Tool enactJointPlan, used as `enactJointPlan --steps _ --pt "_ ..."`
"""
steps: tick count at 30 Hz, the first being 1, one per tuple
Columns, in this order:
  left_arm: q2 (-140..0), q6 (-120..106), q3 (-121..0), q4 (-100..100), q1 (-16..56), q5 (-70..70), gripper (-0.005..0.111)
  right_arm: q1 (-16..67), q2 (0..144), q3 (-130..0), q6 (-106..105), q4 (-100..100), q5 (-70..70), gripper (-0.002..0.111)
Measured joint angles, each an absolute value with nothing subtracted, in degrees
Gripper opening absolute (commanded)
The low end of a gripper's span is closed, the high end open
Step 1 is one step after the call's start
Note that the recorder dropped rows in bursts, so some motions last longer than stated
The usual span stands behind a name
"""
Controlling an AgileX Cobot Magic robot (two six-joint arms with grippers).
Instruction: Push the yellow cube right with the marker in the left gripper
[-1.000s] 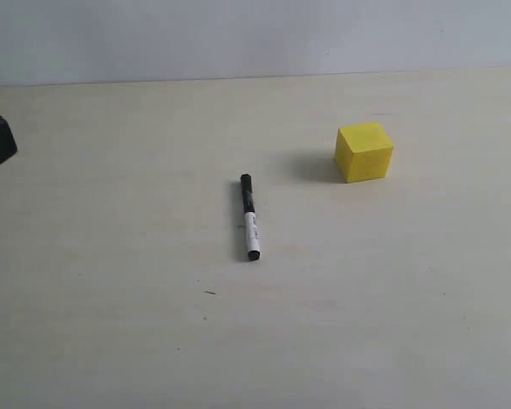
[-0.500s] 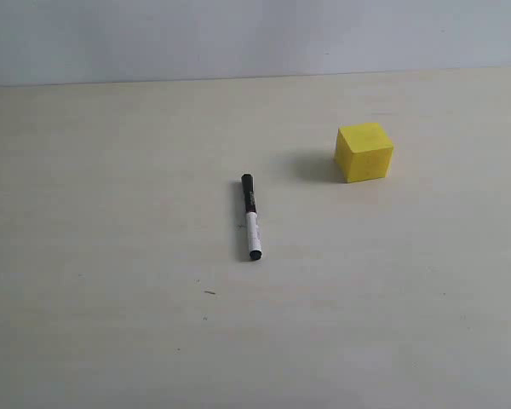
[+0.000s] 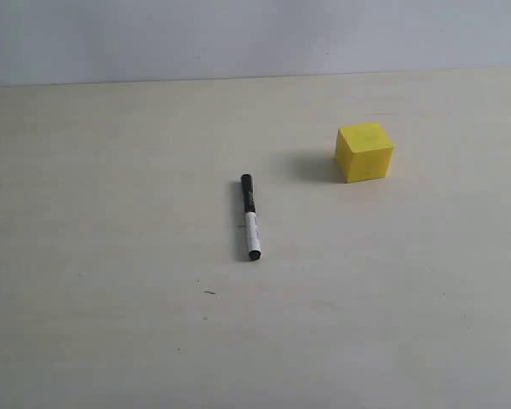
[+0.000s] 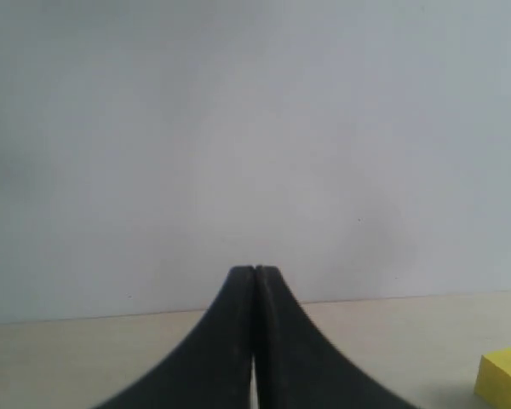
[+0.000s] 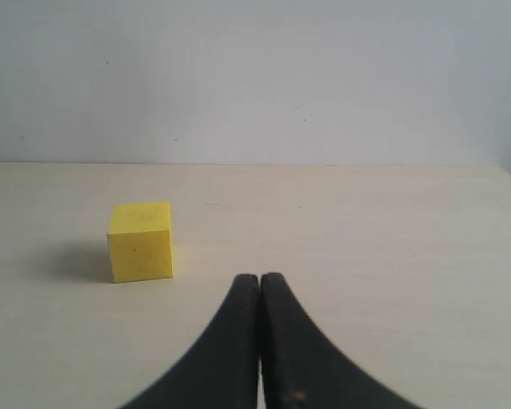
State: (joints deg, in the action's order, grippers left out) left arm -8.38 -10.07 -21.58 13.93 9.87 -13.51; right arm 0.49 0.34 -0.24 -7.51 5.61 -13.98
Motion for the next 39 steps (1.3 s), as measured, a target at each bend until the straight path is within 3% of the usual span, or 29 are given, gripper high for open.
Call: enactJointPlan --steps 8,25,39 --pt "-0.5 -10.1 -21.6 12.8 8.2 -18.1 0.000 0.5 0.3 -0.2 -7.5 5.6 -14.0 0.000" --pt "-0.2 -10.1 -21.6 11.8 8.2 -24.4 0.000 0.5 0.3 -0.2 -7.5 5.6 -14.0 0.000" --pt "-0.2 -10.1 -12.7 9.0 8.2 -16.3 0.000 0.5 0.3 -0.2 -7.5 5.6 -14.0 0.000"
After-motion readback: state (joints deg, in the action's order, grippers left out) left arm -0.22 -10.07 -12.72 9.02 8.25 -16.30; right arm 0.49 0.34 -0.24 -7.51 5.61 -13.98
